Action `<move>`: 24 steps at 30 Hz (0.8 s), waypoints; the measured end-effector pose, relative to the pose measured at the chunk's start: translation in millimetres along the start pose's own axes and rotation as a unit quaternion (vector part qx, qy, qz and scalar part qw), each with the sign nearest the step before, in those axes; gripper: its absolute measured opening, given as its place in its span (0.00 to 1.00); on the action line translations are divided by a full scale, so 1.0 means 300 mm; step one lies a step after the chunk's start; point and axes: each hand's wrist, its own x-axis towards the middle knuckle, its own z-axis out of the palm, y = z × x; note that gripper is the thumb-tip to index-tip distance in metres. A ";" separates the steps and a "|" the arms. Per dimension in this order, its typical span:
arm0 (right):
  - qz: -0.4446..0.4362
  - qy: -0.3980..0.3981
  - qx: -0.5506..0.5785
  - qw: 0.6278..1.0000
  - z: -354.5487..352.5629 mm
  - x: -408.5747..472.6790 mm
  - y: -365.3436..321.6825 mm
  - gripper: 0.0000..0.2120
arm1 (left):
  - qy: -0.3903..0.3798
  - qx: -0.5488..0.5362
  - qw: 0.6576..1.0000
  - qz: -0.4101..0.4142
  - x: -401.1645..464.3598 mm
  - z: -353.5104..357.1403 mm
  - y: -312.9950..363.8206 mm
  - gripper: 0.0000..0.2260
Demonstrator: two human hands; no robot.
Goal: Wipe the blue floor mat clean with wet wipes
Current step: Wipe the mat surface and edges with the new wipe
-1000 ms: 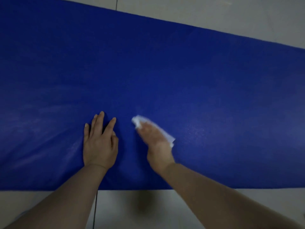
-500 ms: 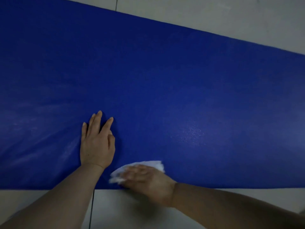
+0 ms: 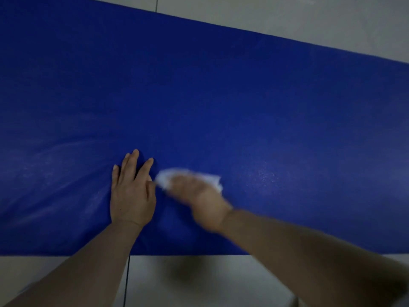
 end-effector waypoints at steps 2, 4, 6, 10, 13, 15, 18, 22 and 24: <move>-0.102 -0.117 -0.007 0.988 0.079 -0.064 -0.102 0.34 | 0.000 -0.010 1.000 -0.007 0.000 -0.001 0.006 0.26; -0.123 -0.135 0.052 0.982 0.094 -0.106 -0.115 0.29 | 0.009 -0.019 1.000 -0.007 -0.002 -0.005 0.010 0.26; -0.167 -0.140 0.096 0.971 0.073 -0.125 -0.099 0.23 | 0.008 -0.027 1.000 -0.007 0.000 -0.007 0.011 0.26; -0.233 -0.176 0.042 0.956 0.052 -0.115 -0.128 0.20 | 0.004 -0.028 1.000 -0.013 0.006 -0.009 0.008 0.26; -0.306 -0.195 0.013 0.932 0.104 -0.064 -0.181 0.20 | 0.003 -0.024 1.000 -0.016 0.001 -0.008 0.007 0.26; -0.283 -0.188 0.009 0.940 0.102 -0.086 -0.159 0.21 | 0.003 -0.029 0.999 -0.013 0.001 -0.013 0.008 0.27; -0.241 -0.168 0.017 0.956 0.015 -0.209 -0.051 0.23 | 0.008 -0.029 1.000 -0.010 0.002 -0.014 0.005 0.27; -0.038 -0.063 -0.002 0.997 -0.129 -0.289 0.117 0.25 | 0.012 -0.031 0.999 -0.007 0.002 -0.007 0.004 0.26; 0.075 0.005 -0.049 0.996 -0.146 -0.249 0.201 0.30 | 0.015 -0.028 0.999 -0.004 0.001 -0.006 0.003 0.25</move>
